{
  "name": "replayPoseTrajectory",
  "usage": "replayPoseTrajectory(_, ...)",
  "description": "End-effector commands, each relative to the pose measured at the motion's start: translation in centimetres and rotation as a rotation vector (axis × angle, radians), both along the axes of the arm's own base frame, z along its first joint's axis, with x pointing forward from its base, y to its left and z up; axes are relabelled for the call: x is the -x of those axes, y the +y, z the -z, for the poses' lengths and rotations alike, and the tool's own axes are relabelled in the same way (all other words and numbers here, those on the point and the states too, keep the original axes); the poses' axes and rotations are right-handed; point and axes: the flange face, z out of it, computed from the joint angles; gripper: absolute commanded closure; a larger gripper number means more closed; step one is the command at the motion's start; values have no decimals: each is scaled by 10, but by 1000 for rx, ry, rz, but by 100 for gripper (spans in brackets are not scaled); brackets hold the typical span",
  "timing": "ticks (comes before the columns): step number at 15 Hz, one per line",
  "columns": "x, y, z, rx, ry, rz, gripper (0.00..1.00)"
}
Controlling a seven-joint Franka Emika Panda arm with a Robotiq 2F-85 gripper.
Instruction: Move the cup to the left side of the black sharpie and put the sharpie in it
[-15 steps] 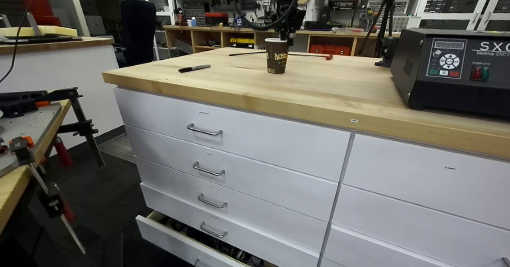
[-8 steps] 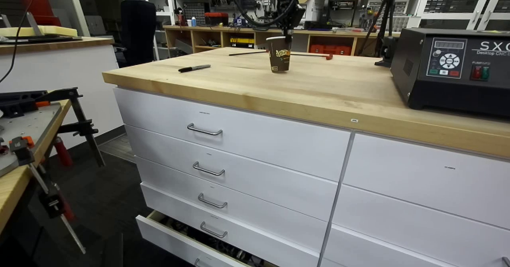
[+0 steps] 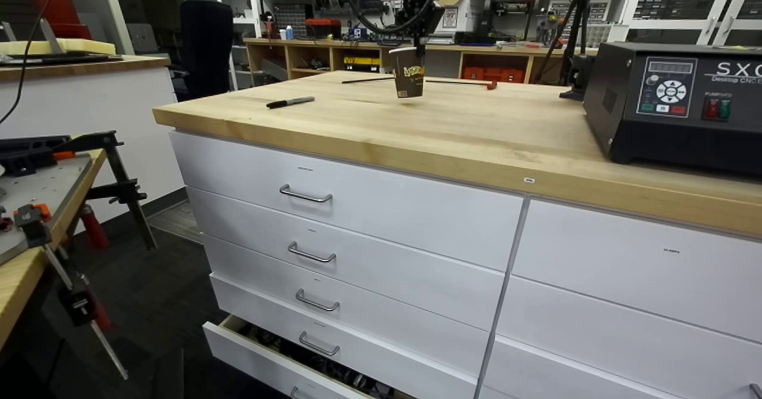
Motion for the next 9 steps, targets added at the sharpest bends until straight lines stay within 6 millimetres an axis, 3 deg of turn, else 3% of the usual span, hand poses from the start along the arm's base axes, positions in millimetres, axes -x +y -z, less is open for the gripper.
replayPoseTrajectory(1, 16, 30, -24, -23, -18, -73, 99)
replayPoseTrajectory(6, 42, 80, -45, -47, -21, -190, 99)
replayPoseTrajectory(9, 63, 110, -48, -64, -17, -252, 99)
